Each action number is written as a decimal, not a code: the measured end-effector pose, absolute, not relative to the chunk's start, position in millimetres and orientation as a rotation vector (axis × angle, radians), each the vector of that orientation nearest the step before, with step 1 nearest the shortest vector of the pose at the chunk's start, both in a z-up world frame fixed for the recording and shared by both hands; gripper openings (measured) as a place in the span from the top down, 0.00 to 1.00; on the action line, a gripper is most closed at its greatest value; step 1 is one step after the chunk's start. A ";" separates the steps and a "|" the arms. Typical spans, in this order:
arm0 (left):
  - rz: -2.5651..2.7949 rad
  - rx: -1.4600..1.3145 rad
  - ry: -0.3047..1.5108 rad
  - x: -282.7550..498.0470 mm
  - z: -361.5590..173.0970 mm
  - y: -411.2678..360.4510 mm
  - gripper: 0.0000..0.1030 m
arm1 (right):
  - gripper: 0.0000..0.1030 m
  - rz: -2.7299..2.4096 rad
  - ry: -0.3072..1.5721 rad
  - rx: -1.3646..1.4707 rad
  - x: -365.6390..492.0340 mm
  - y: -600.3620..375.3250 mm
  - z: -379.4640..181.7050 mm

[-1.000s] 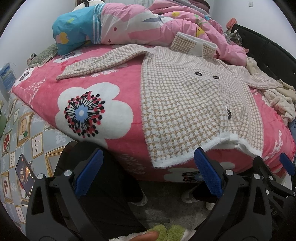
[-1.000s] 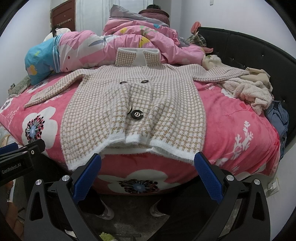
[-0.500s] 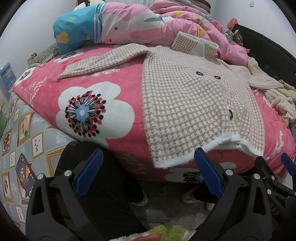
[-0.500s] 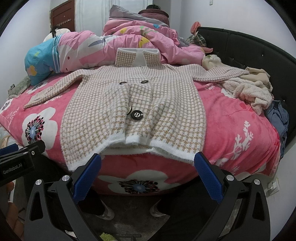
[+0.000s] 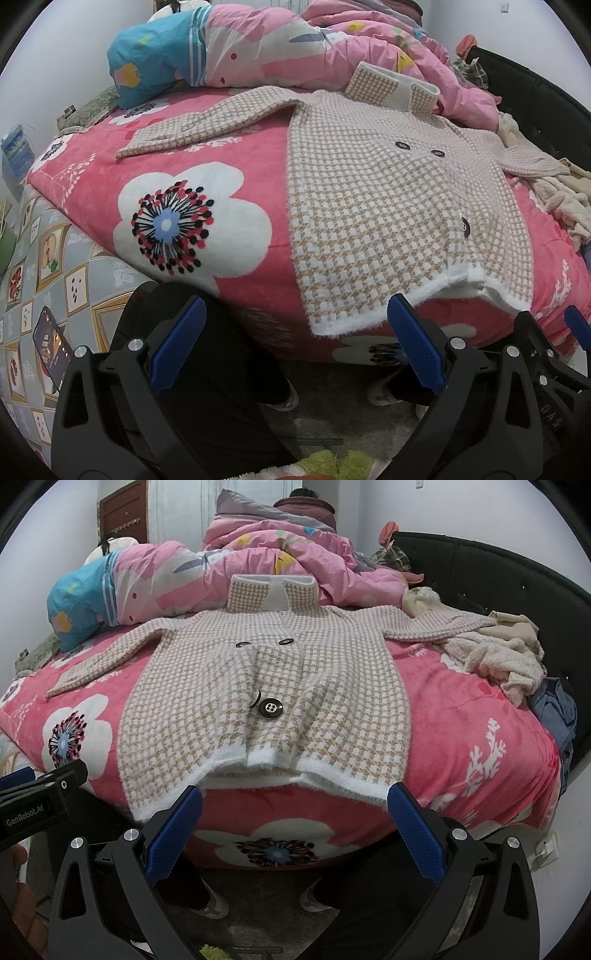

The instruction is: Fold large clothes

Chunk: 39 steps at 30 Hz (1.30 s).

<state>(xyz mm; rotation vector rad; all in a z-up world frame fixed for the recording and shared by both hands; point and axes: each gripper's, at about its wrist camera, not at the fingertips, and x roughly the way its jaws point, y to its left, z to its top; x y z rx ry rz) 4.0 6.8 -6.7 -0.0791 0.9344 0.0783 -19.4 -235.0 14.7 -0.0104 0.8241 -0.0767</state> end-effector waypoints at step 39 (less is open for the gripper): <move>0.222 -0.265 0.776 216.6 4.9 140.3 0.08 | 0.05 0.397 0.698 -0.125 221.7 -141.4 51.2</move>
